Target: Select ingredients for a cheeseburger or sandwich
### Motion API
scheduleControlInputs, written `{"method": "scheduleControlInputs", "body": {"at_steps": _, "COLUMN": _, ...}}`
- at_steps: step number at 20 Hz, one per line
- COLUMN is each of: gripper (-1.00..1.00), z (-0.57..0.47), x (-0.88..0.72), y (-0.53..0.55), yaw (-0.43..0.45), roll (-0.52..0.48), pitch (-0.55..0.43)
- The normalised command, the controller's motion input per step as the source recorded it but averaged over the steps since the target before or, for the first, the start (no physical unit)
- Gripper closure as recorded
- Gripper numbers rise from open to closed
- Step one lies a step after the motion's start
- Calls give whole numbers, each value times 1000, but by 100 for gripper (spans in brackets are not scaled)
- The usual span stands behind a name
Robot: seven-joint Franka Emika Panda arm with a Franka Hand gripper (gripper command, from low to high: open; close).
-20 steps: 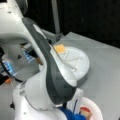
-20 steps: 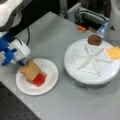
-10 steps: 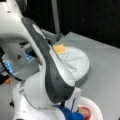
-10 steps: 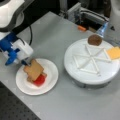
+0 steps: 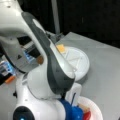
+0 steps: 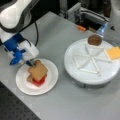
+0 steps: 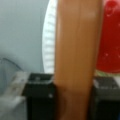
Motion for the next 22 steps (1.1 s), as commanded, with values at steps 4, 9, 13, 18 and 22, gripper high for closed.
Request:
{"method": "scheduleControlInputs", "body": {"at_steps": 4, "gripper": 100, "z": 52, "x": -229, "y": 294, "yaw": -125, "roll": -307, "pitch": -162}}
{"method": "scheduleControlInputs", "body": {"at_steps": 9, "gripper": 100, "z": 39, "x": -185, "y": 186, "yaw": -73, "roll": -271, "pitch": -120}}
{"method": "scheduleControlInputs", "body": {"at_steps": 13, "gripper": 100, "z": 38, "x": -146, "y": 119, "yaw": -44, "roll": -246, "pitch": -101}}
{"method": "scheduleControlInputs", "body": {"at_steps": 18, "gripper": 100, "z": 33, "x": -84, "y": 150, "yaw": -45, "roll": -219, "pitch": -98}}
{"method": "scheduleControlInputs", "body": {"at_steps": 22, "gripper": 100, "z": 22, "x": -26, "y": 173, "yaw": -39, "roll": -203, "pitch": -93}}
